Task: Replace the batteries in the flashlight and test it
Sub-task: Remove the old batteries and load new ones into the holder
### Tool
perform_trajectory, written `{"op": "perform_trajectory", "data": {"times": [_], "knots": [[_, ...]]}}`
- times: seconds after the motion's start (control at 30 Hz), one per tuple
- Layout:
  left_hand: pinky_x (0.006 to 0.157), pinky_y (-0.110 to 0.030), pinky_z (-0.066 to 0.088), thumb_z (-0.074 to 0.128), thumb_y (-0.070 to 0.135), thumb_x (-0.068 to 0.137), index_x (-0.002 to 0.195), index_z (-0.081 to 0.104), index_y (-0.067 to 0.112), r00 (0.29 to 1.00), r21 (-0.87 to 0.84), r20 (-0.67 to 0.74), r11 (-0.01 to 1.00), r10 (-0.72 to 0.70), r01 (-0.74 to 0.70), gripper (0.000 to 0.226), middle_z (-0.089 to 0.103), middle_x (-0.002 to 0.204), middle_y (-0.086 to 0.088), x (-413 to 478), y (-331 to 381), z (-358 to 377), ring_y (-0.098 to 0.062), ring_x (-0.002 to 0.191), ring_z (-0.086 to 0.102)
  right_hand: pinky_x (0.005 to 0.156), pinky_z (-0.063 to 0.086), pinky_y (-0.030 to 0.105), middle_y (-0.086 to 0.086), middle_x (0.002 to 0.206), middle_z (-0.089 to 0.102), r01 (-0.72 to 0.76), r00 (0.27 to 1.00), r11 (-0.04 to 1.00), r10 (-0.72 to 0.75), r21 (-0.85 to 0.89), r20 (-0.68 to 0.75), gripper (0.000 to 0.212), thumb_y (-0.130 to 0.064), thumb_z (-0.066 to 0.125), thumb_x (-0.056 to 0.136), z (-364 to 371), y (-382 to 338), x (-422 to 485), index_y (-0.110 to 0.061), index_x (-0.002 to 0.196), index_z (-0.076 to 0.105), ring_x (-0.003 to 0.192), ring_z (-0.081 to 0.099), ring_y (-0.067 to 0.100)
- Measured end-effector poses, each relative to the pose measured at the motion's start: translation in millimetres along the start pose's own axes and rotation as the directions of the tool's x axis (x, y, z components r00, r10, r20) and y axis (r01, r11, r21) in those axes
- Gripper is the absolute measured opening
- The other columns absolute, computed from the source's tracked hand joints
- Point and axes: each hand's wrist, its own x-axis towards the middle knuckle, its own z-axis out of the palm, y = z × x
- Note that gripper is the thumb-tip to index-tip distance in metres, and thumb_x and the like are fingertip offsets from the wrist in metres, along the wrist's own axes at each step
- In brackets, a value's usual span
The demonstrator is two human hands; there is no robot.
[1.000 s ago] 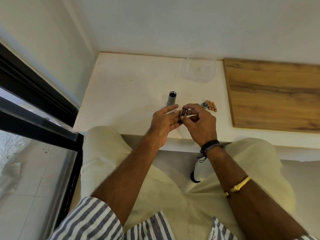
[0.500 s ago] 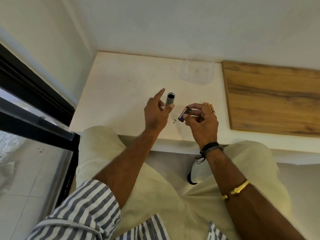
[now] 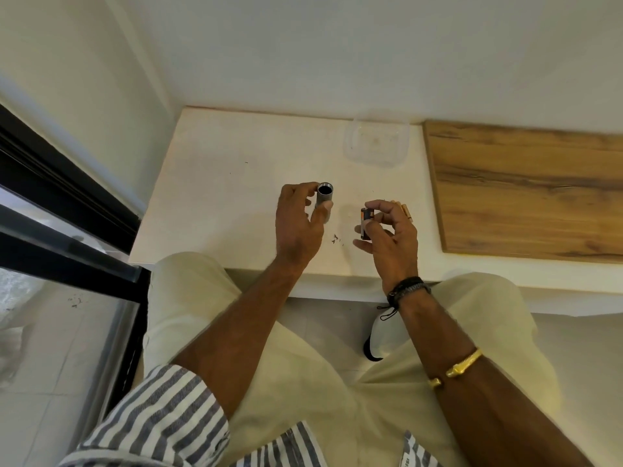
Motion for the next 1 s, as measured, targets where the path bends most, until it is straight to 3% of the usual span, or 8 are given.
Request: {"op": "perform_trajectory", "data": {"times": [0.13, 0.3, 0.4, 0.53, 0.67, 0.73, 0.87, 1.0], "knots": [[0.093, -0.032, 0.052, 0.061, 0.028, 0.096, 0.125, 0.055, 0.013, 0.997, -0.005, 0.076, 0.999, 0.034, -0.034, 0.033, 0.064, 0.123, -0.002, -8.2, 9.0, -5.1, -0.017, 0.111, 0.059, 0.072, 0.065, 0.04, 0.003, 0.1, 0.067, -0.003, 1.0, 0.998, 0.003, 0.059, -0.01, 0.031, -0.005, 0.061, 0.095, -3.7, -1.3, 2.2, -0.019, 0.123, 0.063, 0.089, 0.073, 0.024], [0.079, -0.003, 0.044, 0.06, 0.024, 0.098, 0.126, 0.052, 0.011, 0.979, -0.048, 0.197, 0.998, 0.046, -0.037, 0.032, 0.07, 0.116, -0.002, -16.3, 13.3, -6.7, -0.014, 0.101, 0.065, 0.069, 0.063, 0.036, 0.004, 0.09, 0.076, -0.009, 0.991, 0.976, 0.038, 0.216, -0.13, 0.033, -0.005, 0.08, 0.082, -11.8, -3.9, 2.8, -0.01, 0.11, 0.065, 0.087, 0.076, 0.022], [0.08, -0.015, 0.05, 0.063, 0.021, 0.095, 0.123, 0.054, 0.011, 0.973, -0.056, 0.225, 0.997, 0.057, -0.046, 0.031, 0.07, 0.113, -0.003, -18.3, 15.5, -6.4, -0.015, 0.097, 0.065, 0.072, 0.062, 0.035, 0.007, 0.093, 0.076, 0.02, 0.992, 0.954, 0.018, 0.3, -0.124, 0.027, -0.005, 0.085, 0.078, -19.7, -3.4, 3.2, -0.007, 0.101, 0.07, 0.088, 0.074, 0.023], [0.08, -0.027, 0.05, 0.066, 0.02, 0.092, 0.118, 0.059, 0.015, 0.958, 0.023, 0.261, 0.991, 0.118, -0.128, 0.027, 0.068, 0.108, -0.001, -21.3, 11.7, -5.6, -0.017, 0.095, 0.058, 0.074, 0.061, 0.031, 0.009, 0.092, 0.075, 0.041, 0.995, 0.948, -0.012, 0.315, -0.095, 0.022, -0.005, 0.08, 0.083, -27.0, -3.0, 5.5, -0.009, 0.104, 0.075, 0.088, 0.071, 0.021], [0.083, -0.025, 0.042, 0.067, 0.018, 0.091, 0.12, 0.062, 0.016, 0.936, 0.095, 0.323, 0.98, 0.137, -0.177, 0.03, 0.067, 0.111, -0.003, -25.1, 8.1, -3.6, -0.016, 0.1, 0.05, 0.063, 0.062, 0.035, 0.016, 0.087, 0.074, 0.073, 0.991, 0.957, -0.037, 0.279, -0.13, 0.032, -0.014, 0.087, 0.078, -28.5, -6.6, 6.6, -0.017, 0.102, 0.067, 0.079, 0.071, 0.025], [0.081, -0.022, 0.037, 0.067, 0.019, 0.092, 0.121, 0.063, 0.016, 0.929, 0.124, 0.336, 0.97, 0.155, -0.207, 0.029, 0.066, 0.108, -0.003, -25.9, 8.7, -3.3, -0.014, 0.098, 0.047, 0.06, 0.062, 0.036, 0.01, 0.085, 0.077, 0.108, 0.987, 0.97, -0.078, 0.216, -0.142, 0.033, -0.017, 0.089, 0.075, -27.8, -6.2, 6.1, -0.018, 0.095, 0.063, 0.077, 0.073, 0.026], [0.078, -0.02, 0.034, 0.066, 0.02, 0.092, 0.12, 0.064, 0.014, 0.925, 0.147, 0.331, 0.959, 0.185, -0.244, 0.029, 0.066, 0.104, -0.003, -26.7, 12.2, -3.8, -0.012, 0.094, 0.044, 0.062, 0.063, 0.04, -0.006, 0.081, 0.078, 0.161, 0.982, 0.982, -0.149, 0.102, -0.116, 0.029, -0.018, 0.086, 0.078, -25.3, -2.6, 4.0, -0.008, 0.097, 0.066, 0.074, 0.074, 0.024], [0.078, -0.021, 0.034, 0.066, 0.022, 0.092, 0.12, 0.064, 0.014, 0.917, 0.157, 0.341, 0.949, 0.209, -0.275, 0.028, 0.066, 0.103, -0.003, -29.5, 17.0, -2.9, -0.015, 0.093, 0.047, 0.063, 0.064, 0.042, 0.001, 0.084, 0.077, 0.183, 0.976, 0.979, -0.17, 0.088, -0.135, 0.023, -0.018, 0.085, 0.08, -24.2, -2.1, 2.4, -0.009, 0.094, 0.069, 0.078, 0.075, 0.029]]}}
